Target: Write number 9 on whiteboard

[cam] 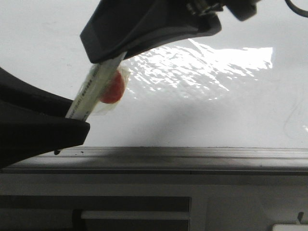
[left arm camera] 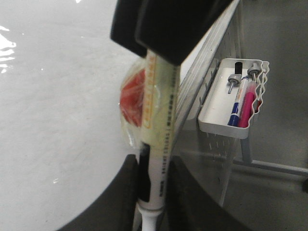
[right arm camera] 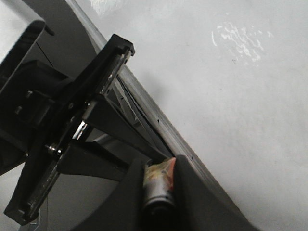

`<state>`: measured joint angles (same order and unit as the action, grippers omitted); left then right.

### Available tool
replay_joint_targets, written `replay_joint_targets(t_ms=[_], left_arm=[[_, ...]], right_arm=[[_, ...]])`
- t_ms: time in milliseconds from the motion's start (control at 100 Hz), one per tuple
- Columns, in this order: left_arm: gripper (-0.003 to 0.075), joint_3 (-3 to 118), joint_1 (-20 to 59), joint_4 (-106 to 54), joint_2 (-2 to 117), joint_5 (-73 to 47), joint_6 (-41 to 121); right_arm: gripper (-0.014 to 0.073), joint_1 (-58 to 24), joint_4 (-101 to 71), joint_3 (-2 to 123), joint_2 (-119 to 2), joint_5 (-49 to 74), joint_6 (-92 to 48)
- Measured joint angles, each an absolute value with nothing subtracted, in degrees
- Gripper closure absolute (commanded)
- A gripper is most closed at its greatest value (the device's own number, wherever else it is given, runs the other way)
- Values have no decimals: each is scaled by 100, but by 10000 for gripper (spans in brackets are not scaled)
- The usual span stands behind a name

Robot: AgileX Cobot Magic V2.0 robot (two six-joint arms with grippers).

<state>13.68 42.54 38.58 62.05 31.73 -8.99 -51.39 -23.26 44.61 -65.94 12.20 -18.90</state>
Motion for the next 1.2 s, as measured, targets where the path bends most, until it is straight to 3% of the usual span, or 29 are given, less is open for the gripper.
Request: replay_joint_targets(t_ms=[90, 140, 430, 770, 1200], left_arm=[[433, 1368, 4254, 3834, 6205, 3173, -899], [411, 1368, 4254, 3747, 6205, 3173, -899], [423, 1368, 4254, 2708, 5764, 3028, -899], [423, 1368, 4254, 2116, 4567, 2475, -899], [423, 1368, 4254, 2043, 4479, 2370, -909]], right_arm=[[662, -5139, -2326, 4461, -6598, 1248, -1890], [662, -5139, -2326, 4461, -6607, 1283, -1890], [662, -5037, -2326, 4471, -6470, 951, -1890], [650, -3936, -2516, 5261, -6325, 1572, -1890], [651, -3013, -2621, 5975, -6873, 1983, -1878]])
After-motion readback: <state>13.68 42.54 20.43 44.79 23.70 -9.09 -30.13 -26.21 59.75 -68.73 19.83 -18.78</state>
